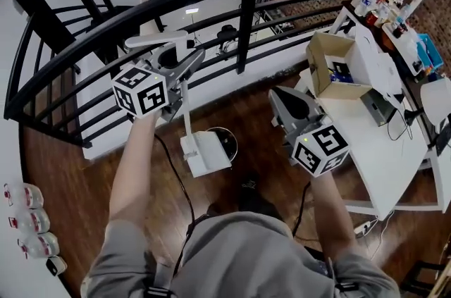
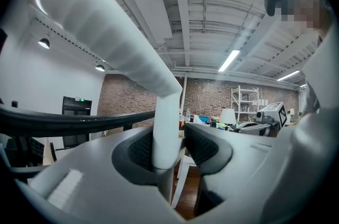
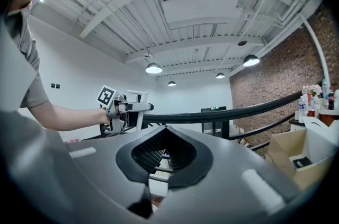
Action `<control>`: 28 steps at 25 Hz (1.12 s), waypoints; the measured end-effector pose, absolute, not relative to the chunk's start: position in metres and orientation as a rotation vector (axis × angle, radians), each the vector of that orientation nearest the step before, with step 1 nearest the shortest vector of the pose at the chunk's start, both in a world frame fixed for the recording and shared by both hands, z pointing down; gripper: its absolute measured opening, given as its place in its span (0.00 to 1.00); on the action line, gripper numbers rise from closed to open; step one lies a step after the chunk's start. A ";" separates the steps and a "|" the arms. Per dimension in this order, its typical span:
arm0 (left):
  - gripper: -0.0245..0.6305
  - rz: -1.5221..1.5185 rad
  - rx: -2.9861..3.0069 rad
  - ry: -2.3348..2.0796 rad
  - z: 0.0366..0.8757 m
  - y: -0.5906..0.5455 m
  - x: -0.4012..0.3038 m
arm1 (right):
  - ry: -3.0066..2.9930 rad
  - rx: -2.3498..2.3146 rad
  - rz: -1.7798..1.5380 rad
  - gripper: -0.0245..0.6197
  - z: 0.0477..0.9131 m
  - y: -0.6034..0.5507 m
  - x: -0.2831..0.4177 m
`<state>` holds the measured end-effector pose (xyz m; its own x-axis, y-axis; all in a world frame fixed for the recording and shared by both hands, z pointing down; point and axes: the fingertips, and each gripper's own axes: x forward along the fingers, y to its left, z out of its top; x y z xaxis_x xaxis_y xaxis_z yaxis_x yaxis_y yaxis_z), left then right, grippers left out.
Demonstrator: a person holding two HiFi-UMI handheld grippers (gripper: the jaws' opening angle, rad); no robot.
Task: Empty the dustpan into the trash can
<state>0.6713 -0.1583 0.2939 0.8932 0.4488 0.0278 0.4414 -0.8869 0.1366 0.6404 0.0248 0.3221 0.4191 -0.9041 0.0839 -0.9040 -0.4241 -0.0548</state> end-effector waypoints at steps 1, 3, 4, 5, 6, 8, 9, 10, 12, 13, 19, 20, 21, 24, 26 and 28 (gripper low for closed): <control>0.27 0.082 2.926 0.700 0.292 -0.163 0.656 | 1.690 -2.645 -0.153 0.04 0.322 0.019 0.626; 0.27 0.069 2.916 0.705 0.290 -0.174 0.628 | 1.695 -2.643 -0.146 0.04 0.321 0.009 0.599; 0.27 0.064 2.912 0.705 0.289 -0.178 0.615 | 1.695 -2.641 -0.144 0.04 0.321 0.006 0.587; 0.27 0.059 2.908 0.703 0.288 -0.183 0.603 | 1.692 -2.640 -0.143 0.04 0.322 0.003 0.575; 0.27 0.053 2.904 0.704 0.288 -0.187 0.592 | 1.686 -2.640 -0.142 0.04 0.322 0.001 0.564; 0.26 0.039 2.899 0.717 0.286 -0.191 0.571 | 1.675 -2.642 -0.144 0.04 0.323 -0.003 0.544; 0.26 0.034 2.900 0.726 0.285 -0.191 0.560 | 1.677 -2.642 -0.146 0.04 0.324 -0.006 0.535; 0.25 0.029 2.904 0.731 0.284 -0.191 0.551 | 1.682 -2.641 -0.147 0.04 0.324 -0.009 0.527; 0.24 0.016 2.915 0.723 0.281 -0.193 0.534 | 1.699 -2.636 -0.149 0.04 0.324 -0.014 0.512; 0.23 0.007 2.922 0.711 0.279 -0.194 0.526 | 1.708 -2.634 -0.150 0.04 0.323 -0.017 0.505; 0.22 -0.065 2.947 0.630 0.267 -0.202 0.480 | 1.800 -2.596 -0.126 0.04 0.310 -0.035 0.478; 0.22 -0.074 2.953 0.612 0.266 -0.203 0.472 | 1.823 -2.585 -0.120 0.04 0.308 -0.039 0.474; 0.22 -0.081 2.959 0.596 0.265 -0.205 0.464 | 1.845 -2.574 -0.112 0.04 0.306 -0.044 0.471; 0.22 -0.083 2.973 0.556 0.265 -0.215 0.441 | 1.909 -2.533 -0.099 0.04 0.303 -0.061 0.457; 0.22 -0.091 2.981 0.512 0.265 -0.223 0.424 | 1.953 -2.504 -0.105 0.04 0.306 -0.070 0.446; 0.22 -0.109 2.994 0.457 0.262 -0.233 0.404 | 1.996 -2.472 -0.107 0.04 0.307 -0.080 0.435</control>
<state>0.4037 -0.2331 0.2619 0.9521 0.2931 -0.0873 0.3010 -0.9485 0.0983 0.4348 -0.0805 0.3074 0.2093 -0.9749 0.0756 -0.9774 -0.2109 -0.0133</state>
